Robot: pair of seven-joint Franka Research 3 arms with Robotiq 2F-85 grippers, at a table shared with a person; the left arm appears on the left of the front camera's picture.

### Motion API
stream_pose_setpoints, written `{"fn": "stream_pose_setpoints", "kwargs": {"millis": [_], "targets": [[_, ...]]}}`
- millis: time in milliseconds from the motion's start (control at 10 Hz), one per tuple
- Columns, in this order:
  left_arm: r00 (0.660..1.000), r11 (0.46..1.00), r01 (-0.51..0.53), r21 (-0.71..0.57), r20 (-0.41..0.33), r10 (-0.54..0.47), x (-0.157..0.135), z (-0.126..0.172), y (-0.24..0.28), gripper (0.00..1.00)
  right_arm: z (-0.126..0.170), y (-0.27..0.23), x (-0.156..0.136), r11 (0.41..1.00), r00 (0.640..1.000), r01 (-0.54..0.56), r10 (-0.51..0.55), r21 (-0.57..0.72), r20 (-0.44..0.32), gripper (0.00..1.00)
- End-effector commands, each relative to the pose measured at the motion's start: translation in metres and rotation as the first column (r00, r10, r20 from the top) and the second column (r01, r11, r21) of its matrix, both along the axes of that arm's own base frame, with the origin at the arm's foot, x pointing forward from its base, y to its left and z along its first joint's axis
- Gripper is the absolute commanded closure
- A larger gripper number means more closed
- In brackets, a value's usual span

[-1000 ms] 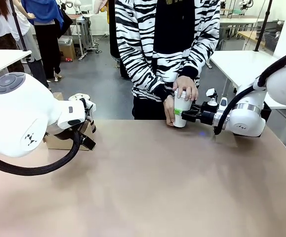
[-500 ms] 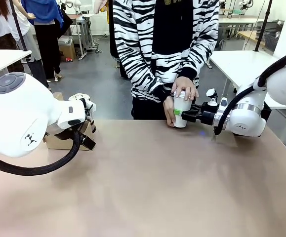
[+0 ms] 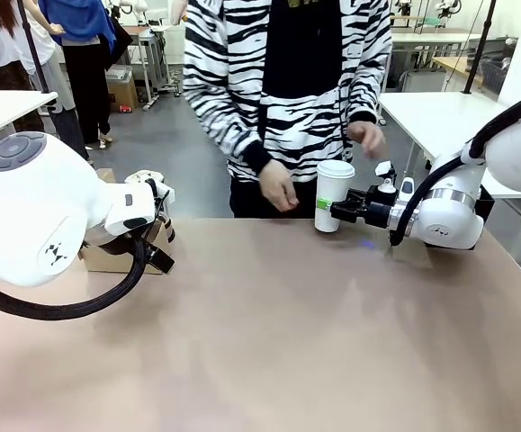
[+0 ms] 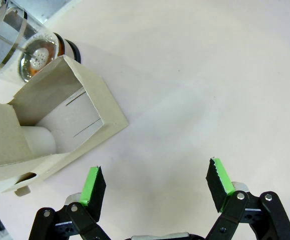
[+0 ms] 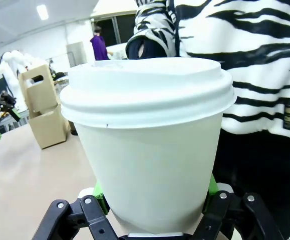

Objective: Pour a drink into a cup and package it in a carrier.
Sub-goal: When a person places the Paper Cup Lid on the 600 ml Paper Cup , lift the 600 ml Paper Cup.

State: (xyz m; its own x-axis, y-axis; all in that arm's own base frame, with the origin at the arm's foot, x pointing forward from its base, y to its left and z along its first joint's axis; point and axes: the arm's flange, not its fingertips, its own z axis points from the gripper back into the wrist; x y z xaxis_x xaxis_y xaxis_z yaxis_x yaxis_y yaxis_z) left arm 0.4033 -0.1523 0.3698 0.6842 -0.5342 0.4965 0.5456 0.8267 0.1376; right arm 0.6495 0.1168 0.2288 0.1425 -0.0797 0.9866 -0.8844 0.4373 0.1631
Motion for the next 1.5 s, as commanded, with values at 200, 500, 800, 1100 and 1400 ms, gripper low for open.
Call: {"fn": "stream_pose_setpoints", "kwargs": {"millis": [200,500,800,1100,1400], "targets": [[1.000,1.000,0.000,-0.003,0.000,0.000,0.000,0.000,0.000,0.00,0.006,0.002,0.002,1.000,1.000,-0.001,0.001,0.013,0.005,0.20],[1.000,1.000,0.000,-0.003,0.000,0.000,0.000,0.000,0.000,0.00,0.006,0.002,0.002,1.000,1.000,-0.001,0.001,0.013,0.005,0.20],[1.000,1.000,0.000,-0.003,0.000,0.000,0.000,0.000,0.000,0.00,0.006,0.002,0.002,1.000,1.000,-0.001,0.001,0.013,0.005,0.20],[1.000,1.000,0.000,-0.003,0.000,0.000,0.000,0.000,0.000,0.00,0.000,0.000,0.000,1.000,1.000,0.000,0.000,0.000,0.000,0.20],[1.000,1.000,0.000,-0.003,0.000,0.000,0.000,0.000,0.000,0.00,0.093,-0.025,-0.018,0.999,0.999,-0.040,0.040,-0.015,0.030,0.20]]}}
